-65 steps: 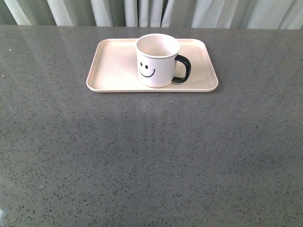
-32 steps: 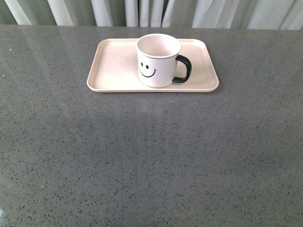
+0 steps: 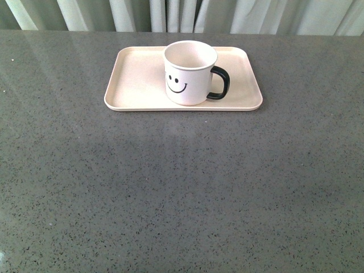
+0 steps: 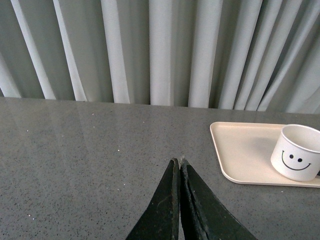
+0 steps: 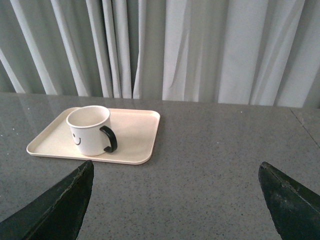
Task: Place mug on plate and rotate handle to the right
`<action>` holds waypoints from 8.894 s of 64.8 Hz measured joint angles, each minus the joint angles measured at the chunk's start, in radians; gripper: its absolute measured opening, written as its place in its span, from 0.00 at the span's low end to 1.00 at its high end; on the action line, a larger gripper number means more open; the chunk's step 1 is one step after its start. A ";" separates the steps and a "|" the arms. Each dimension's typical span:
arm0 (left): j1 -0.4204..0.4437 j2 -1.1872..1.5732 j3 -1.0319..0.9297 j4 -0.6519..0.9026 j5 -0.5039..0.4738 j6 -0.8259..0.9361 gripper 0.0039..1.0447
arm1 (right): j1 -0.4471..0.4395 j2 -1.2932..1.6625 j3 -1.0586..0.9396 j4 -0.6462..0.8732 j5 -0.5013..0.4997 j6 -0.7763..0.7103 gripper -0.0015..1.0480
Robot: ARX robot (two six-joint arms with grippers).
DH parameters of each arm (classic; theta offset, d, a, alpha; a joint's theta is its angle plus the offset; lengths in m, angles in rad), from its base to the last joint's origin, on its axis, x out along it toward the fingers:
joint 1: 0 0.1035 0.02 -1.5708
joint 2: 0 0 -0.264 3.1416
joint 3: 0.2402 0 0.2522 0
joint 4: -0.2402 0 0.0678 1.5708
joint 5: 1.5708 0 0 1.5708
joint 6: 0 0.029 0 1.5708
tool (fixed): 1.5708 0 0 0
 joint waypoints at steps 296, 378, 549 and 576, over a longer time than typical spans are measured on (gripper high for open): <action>0.002 -0.243 0.000 -0.260 0.000 0.002 0.91 | 0.205 2.357 1.990 -0.567 -0.110 -0.129 0.02; 0.002 -0.243 0.000 -0.260 0.000 0.002 0.91 | 0.206 2.398 2.032 -0.596 -0.121 -0.267 0.02; 0.002 -0.243 0.000 -0.260 0.000 0.002 0.91 | 0.030 1.321 0.266 1.026 0.008 -0.010 0.02; 0.002 -0.243 0.000 -0.260 0.000 0.002 0.91 | -0.002 1.074 0.060 0.975 -0.001 -0.010 0.02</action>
